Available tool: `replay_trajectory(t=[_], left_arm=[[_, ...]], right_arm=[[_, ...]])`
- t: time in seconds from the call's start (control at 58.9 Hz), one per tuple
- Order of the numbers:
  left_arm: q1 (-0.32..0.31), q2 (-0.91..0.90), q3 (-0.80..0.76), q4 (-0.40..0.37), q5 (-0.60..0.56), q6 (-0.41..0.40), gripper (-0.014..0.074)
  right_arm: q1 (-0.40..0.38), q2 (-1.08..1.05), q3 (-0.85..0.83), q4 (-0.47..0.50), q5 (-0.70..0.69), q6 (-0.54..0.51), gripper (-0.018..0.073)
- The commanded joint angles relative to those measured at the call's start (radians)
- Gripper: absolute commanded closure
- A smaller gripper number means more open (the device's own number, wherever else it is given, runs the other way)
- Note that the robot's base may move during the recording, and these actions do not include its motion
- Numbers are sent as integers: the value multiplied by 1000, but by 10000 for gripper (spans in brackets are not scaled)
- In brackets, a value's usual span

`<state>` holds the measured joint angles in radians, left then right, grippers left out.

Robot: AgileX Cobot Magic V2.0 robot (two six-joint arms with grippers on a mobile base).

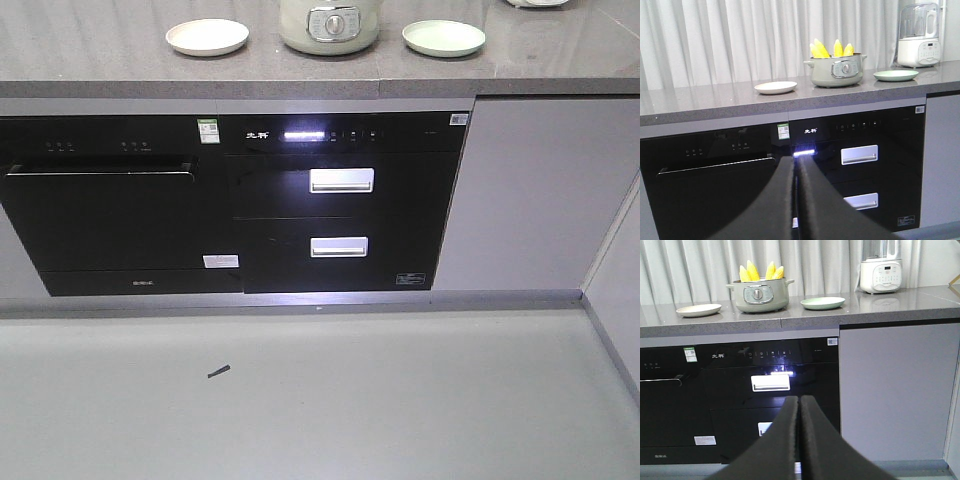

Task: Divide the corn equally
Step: 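Drive the base forward toward the counter with the corn pot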

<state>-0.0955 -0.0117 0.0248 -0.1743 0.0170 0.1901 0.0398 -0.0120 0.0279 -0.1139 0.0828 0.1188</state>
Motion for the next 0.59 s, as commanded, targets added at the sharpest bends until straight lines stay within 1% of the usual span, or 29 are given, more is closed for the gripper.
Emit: replay_trajectory(t=[0.0,0.577], left_arm=[[-8,-14,-22,-10,-71,-7,602],[-8,-14,-22,-10,-71,-7,602]], right_arm=[[-6,-5,19,-9,-75,-8,561],[-6,-5,19,-9,-75,-8,561]])
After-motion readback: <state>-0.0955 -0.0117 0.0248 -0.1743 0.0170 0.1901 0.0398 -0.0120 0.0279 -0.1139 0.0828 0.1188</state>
